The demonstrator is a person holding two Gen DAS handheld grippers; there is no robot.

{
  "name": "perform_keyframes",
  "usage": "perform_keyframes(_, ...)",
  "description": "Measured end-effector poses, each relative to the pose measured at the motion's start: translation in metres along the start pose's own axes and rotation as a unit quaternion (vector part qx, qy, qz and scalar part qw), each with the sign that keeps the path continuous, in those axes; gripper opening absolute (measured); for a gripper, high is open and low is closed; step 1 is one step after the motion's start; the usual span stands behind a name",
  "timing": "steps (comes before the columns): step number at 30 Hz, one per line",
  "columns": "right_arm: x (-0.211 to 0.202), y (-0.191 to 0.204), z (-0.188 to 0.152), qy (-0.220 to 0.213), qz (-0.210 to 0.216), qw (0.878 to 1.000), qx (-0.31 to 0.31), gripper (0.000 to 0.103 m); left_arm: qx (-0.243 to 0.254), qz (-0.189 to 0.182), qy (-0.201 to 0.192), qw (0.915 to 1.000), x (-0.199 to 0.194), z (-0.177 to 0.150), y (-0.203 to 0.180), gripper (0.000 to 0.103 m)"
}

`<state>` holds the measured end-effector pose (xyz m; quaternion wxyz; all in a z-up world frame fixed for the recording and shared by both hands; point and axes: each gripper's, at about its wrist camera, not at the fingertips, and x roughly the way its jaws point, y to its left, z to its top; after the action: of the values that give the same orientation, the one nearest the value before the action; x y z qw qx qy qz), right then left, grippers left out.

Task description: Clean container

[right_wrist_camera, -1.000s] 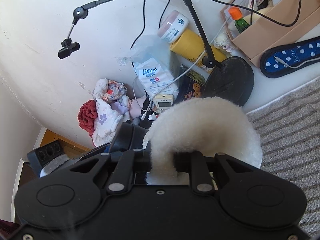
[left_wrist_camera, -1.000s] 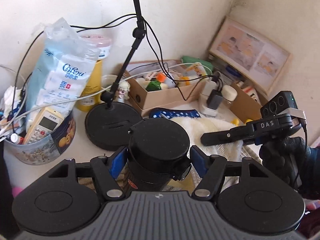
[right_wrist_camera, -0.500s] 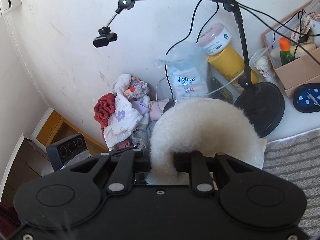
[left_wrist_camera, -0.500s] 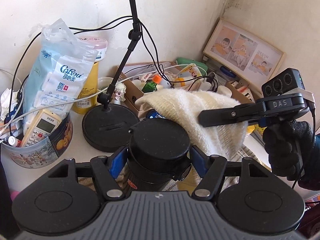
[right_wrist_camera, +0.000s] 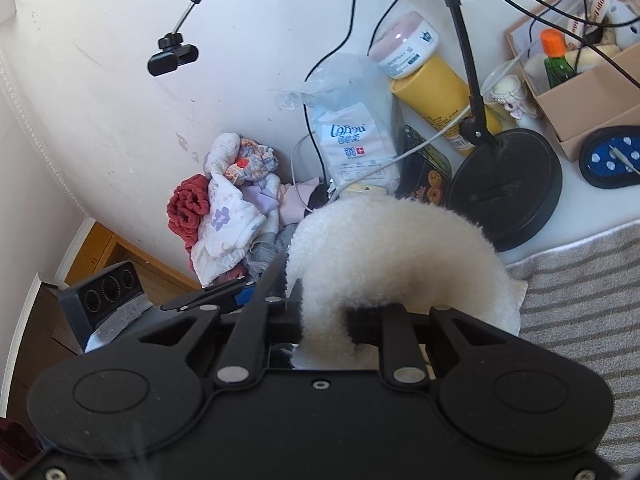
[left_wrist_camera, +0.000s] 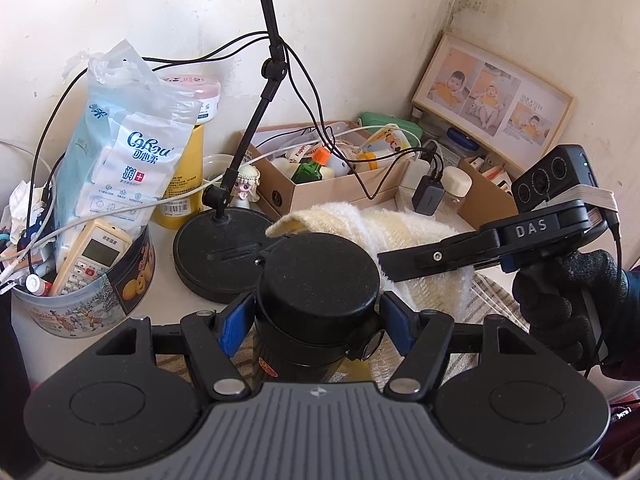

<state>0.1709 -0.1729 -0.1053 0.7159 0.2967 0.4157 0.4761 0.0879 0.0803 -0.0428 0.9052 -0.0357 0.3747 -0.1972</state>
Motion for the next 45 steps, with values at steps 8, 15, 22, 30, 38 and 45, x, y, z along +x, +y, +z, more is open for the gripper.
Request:
perform_keyframes(8, 0.012, -0.028, -0.011, 0.022, -0.035, 0.999, 0.031, 0.017, 0.003, 0.004, 0.0, 1.0, 0.001, 0.0, -0.005, 0.068)
perform_keyframes(15, 0.024, -0.048, -0.021, 0.037, -0.058, 0.996, 0.051, 0.017, 0.0, 0.007, 0.0, 1.0, 0.001, 0.0, -0.007, 0.068)
perform_keyframes(22, 0.036, -0.064, -0.031, 0.058, -0.092, 0.993, 0.054, 0.017, -0.002, 0.008, 0.0, 1.0, 0.002, 0.0, -0.009, 0.068)
perform_keyframes(30, 0.046, -0.078, -0.037, 0.077, -0.119, 0.988, 0.062, 0.017, 0.002, 0.003, 0.001, 1.0, 0.003, 0.001, -0.005, 0.068)
perform_keyframes(38, 0.057, -0.089, -0.045, 0.099, -0.149, 0.982, 0.06, 0.017, 0.004, 0.003, 0.002, 1.0, 0.004, 0.001, -0.003, 0.068)
perform_keyframes(45, 0.053, -0.084, -0.046, 0.1, -0.143, 0.983, 0.057, 0.017, 0.001, 0.002, 0.001, 1.0, 0.004, 0.001, -0.001, 0.068)
